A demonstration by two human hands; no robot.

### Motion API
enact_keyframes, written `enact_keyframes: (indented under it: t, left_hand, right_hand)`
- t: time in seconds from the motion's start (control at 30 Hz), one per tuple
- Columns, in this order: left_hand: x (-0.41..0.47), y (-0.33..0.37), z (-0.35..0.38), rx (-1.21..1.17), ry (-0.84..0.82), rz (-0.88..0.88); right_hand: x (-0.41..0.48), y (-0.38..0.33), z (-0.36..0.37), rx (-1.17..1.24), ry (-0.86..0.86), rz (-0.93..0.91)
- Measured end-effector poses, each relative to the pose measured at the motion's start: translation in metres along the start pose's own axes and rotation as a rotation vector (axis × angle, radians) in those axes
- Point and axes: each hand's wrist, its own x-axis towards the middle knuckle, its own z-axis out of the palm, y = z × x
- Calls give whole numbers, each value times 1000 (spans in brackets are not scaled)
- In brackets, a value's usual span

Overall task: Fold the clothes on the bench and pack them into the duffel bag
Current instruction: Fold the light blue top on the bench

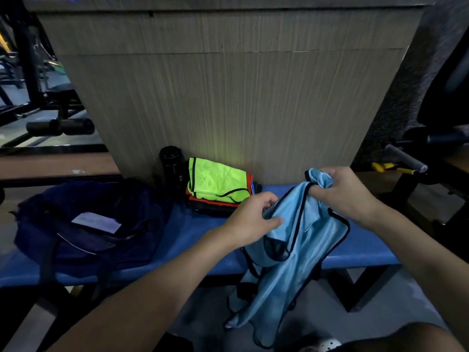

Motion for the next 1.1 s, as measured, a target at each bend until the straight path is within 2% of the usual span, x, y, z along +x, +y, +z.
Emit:
enact_keyframes:
  t: [0.17, 0.43, 0.57, 0.8, 0.9, 1.03, 1.1]
  left_hand:
    - [5, -1, -5, -9, 122, -9]
    - [18, 19, -20, 200, 332, 98]
    - [27, 29, -24, 231, 305, 104]
    - [30, 39, -21, 304, 191, 110]
    - [35, 45, -17, 233, 164, 35]
    - [37, 60, -12, 0, 22, -123]
    - [36, 63, -11, -80, -9, -145]
  right_hand:
    - [1, 5, -8, 11, 84, 23]
    - [5, 16, -20, -55, 138, 25]
    - [6, 19, -32, -167, 60, 54]
    - [-1, 19, -39, -99, -1, 63]
    - [-4, 18, -36, -50, -6, 65]
    - [-6, 14, -25, -38, -45, 62]
    - [-6, 12, -21, -18, -69, 54]
